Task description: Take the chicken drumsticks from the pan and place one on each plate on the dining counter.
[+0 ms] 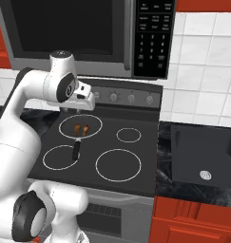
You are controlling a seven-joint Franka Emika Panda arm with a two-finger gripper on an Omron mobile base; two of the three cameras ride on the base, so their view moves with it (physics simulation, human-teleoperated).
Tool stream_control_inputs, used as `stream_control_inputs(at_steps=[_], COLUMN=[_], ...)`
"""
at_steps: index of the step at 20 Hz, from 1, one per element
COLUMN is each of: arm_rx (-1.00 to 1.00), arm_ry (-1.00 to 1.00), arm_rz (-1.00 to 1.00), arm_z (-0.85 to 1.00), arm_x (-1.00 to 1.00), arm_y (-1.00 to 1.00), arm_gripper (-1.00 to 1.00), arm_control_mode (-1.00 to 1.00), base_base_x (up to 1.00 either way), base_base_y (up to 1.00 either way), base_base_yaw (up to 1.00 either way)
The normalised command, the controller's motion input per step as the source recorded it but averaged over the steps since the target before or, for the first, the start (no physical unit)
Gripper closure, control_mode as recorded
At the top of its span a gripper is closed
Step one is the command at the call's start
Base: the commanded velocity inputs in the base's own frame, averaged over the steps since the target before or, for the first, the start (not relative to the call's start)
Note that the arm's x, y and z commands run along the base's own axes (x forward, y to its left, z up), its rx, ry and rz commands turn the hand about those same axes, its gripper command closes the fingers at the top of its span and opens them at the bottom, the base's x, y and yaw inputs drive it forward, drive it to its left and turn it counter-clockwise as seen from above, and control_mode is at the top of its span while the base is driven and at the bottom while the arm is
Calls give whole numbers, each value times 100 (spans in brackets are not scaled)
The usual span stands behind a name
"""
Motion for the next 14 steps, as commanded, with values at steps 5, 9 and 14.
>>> stream_control_inputs(at_steps=[5,9,14], arm_rx=[0,0,2], arm_ry=[0,0,0], arm_rz=[0,0,0], arm_z=[0,-9,-35], arm_x=[-2,6,25], arm_y=[0,16,11], arm_gripper=[-100,-100,-100], arm_control_mode=[-100,-100,-100], base_base_x=[0,0,0], base_base_y=[0,0,0], base_base_yaw=[0,0,0])
